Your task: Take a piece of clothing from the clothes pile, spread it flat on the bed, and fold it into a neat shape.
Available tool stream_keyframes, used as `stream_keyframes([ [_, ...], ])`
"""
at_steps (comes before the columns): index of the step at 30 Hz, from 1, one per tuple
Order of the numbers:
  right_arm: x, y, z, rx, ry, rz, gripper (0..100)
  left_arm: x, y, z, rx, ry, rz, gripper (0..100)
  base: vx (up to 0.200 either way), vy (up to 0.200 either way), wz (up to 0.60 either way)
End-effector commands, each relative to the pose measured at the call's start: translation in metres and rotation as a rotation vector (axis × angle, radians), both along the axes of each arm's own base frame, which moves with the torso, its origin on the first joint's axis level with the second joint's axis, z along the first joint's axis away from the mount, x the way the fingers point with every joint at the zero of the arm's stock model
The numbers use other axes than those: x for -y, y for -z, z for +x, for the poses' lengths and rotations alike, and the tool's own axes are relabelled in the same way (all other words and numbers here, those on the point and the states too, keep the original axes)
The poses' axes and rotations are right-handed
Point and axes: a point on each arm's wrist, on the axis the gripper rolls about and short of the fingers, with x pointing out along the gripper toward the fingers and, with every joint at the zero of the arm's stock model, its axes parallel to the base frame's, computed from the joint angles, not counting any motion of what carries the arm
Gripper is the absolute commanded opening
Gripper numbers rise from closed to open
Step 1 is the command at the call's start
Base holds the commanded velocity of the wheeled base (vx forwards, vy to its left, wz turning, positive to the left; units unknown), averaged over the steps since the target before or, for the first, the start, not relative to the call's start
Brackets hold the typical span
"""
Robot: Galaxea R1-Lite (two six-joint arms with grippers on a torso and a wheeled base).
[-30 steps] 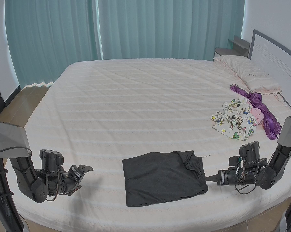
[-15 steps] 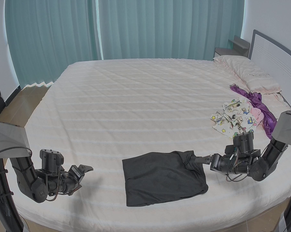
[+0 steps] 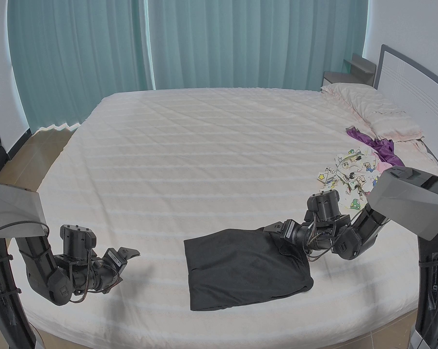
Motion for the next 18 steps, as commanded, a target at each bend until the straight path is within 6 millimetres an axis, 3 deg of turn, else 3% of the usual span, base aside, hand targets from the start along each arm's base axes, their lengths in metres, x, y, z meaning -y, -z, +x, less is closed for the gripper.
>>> stream_keyframes([
  [1, -0.004, 0.015, 0.002, -0.026, -0.007, -0.010, 100, 0.000, 0.001, 0.000, -0.005, 0.000, 0.000, 100, 0.000, 0.000, 0.00],
  [7, -0.005, 0.014, 0.014, 0.002, 0.019, 0.022, 100, 0.000, 0.001, 0.000, -0.005, 0.000, 0.000, 100, 0.000, 0.000, 0.00],
  [8, -0.004, 0.015, 0.016, 0.002, 0.028, 0.021, 0, 0.000, 0.001, 0.000, -0.005, 0.000, 0.000, 100, 0.000, 0.000, 0.00],
  [18, 0.023, 0.011, 0.031, 0.017, 0.120, 0.043, 0, 0.000, 0.002, -0.001, -0.007, 0.001, 0.001, 100, 0.000, 0.000, 0.00],
])
